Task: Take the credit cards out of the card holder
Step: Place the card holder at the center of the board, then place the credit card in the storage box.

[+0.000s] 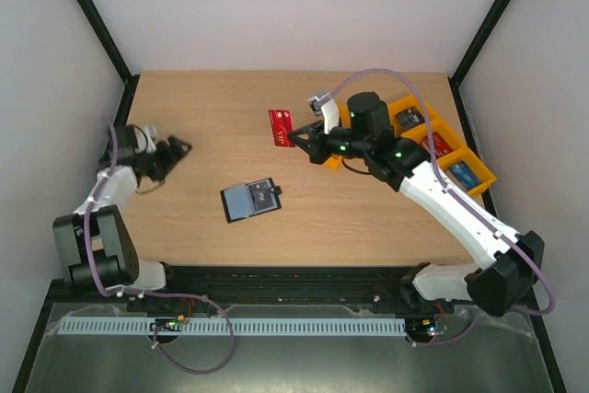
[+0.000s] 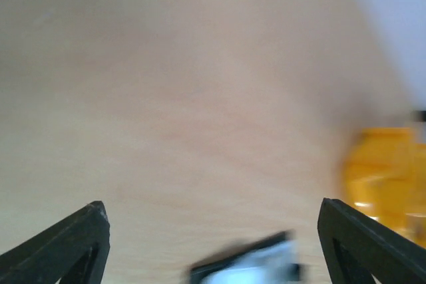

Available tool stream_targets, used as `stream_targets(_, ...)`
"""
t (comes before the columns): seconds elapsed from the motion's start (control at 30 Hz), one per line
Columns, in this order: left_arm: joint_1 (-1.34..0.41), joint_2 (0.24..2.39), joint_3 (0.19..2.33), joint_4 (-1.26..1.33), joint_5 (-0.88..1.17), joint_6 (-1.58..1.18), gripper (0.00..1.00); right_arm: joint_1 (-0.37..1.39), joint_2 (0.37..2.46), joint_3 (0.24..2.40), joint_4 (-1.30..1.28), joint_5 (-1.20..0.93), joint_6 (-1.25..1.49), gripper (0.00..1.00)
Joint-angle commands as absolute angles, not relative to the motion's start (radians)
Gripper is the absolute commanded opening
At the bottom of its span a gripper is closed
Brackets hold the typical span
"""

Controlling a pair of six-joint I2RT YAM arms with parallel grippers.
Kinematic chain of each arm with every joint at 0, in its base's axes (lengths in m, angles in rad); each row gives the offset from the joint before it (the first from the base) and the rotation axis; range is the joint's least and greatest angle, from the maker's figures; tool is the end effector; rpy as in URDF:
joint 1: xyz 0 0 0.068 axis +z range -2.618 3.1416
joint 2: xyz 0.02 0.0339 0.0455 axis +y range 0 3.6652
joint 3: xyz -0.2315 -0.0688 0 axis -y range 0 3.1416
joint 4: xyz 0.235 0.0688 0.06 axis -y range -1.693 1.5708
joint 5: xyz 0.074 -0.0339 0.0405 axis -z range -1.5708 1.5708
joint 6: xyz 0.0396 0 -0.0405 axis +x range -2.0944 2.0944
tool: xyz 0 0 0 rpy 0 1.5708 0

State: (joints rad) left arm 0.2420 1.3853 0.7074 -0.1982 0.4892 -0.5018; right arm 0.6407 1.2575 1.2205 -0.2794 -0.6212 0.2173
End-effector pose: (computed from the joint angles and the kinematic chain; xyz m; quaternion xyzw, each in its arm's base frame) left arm 0.2644 0.0461 0.1567 -0.2547 0.8799 -0.2686 0.2980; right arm 0.2160 0.1898 0.3520 -0.3374 0.7160 0.4575 0.4052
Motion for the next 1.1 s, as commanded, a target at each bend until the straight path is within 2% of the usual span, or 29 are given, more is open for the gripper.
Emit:
stream_targets(0.0, 0.257, 1.374, 0.959, -0.240, 1.016, -0.419, 0.84, 0.644, 1.315, 1.282, -0.361, -0.652, 0.206, 0.02)
stream_targets(0.1, 0.159, 1.336, 1.128, -0.402, 1.200, -0.124, 0.89, 0.680, 1.352, 1.304, -0.410, -0.668, 0.173, 0.02)
stream_targets(0.17, 0.093, 1.343, 1.261, -0.708, 1.298, 0.304, 0.93, 0.716, 1.375, 1.321, -0.447, -0.667, 0.134, 0.02)
stream_targets(0.27, -0.064, 1.381, 1.423, -1.047, 1.179, 0.672, 0.93, 0.772, 1.405, 1.343, -0.492, -0.703, 0.080, 0.02)
stream_targets(0.4, -0.177, 1.415, 1.441, -1.116, 1.043, 0.766, 0.86, 0.815, 1.427, 1.364, -0.528, -0.759, 0.034, 0.02)
stream_targets(0.5, -0.185, 1.444, 1.450, -1.234, 1.061, 0.903, 0.76, 0.829, 1.424, 1.363, -0.531, -0.770, 0.023, 0.02)
stream_targets(0.63, -0.200, 1.454, 1.450, -1.289, 1.091, 0.979, 0.55, 0.830, 1.425, 1.362, -0.522, -0.773, 0.019, 0.02)
stream_targets(0.73, -0.223, 1.443, 1.438, -1.292, 1.099, 0.988, 0.32, 0.833, 1.429, 1.370, -0.521, -0.744, 0.018, 0.02)
stream_targets(0.8, -0.229, 1.431, 1.433, -1.288, 1.112, 0.996, 0.07, 0.833, 1.426, 1.372, -0.520, -0.711, 0.016, 0.02)
stream_targets(0.83, -0.229, 1.425, 1.431, -1.283, 1.119, 0.988, 0.03, 0.833, 1.422, 1.372, -0.517, -0.690, 0.017, 0.02)
stream_targets(0.97, -0.224, 1.396, 1.429, -1.242, 1.176, 0.923, 0.02, 0.830, 1.393, 1.347, -0.450, -0.585, 0.055, 0.02)
stream_targets(1.0, -0.219, 1.385, 1.424, -1.168, 1.191, 0.833, 0.02, 0.825, 1.378, 1.325, -0.404, -0.512, 0.102, 0.06)
stream_targets(1.07, -0.192, 1.349, 1.394, -0.914, 1.194, 0.518, 0.02, 0.793, 1.339, 1.248, -0.272, -0.447, 0.206, 0.28)
